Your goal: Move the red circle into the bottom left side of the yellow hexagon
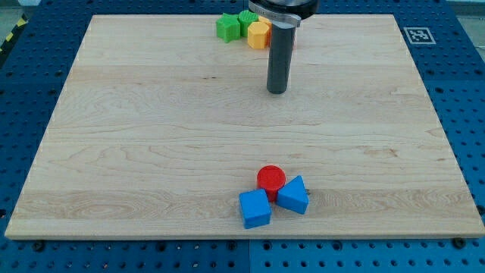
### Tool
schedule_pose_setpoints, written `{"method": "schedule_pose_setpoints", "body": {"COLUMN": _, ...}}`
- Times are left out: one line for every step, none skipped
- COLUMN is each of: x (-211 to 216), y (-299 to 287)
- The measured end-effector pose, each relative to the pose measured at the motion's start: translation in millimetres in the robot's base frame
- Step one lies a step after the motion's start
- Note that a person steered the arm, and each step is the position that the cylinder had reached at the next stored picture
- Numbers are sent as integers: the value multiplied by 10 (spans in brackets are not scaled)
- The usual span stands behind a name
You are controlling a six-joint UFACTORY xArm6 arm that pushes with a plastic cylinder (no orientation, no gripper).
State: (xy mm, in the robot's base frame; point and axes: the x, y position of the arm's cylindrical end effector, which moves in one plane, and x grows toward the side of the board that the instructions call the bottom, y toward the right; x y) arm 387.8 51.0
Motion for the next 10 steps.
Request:
{"method": "schedule_pose_setpoints", "body": {"x": 0, "y": 5}}
{"method": "schedule_pose_setpoints", "body": {"x": 114, "y": 452}}
{"method": "schedule_pose_setpoints", "body": {"x": 497, "y": 1100}}
{"method": "schedule_pose_setpoints", "body": {"x": 1122, "y": 1495}}
{"method": "schedule_pose_setpoints", "body": {"x": 1767, "y": 1516}}
{"method": "schedule_pose_setpoints", "body": {"x": 2298, "y": 1451}}
{"method": "schedule_pose_setpoints", "body": {"x": 2305, "y": 1266}}
{"method": "schedule_pose_setpoints", "body": {"x": 2307, "y": 684}}
{"method": "schedule_pose_setpoints", "body": {"x": 2235, "y": 111}}
{"method": "schedule_pose_setpoints", "body": {"x": 1745, "y": -357}}
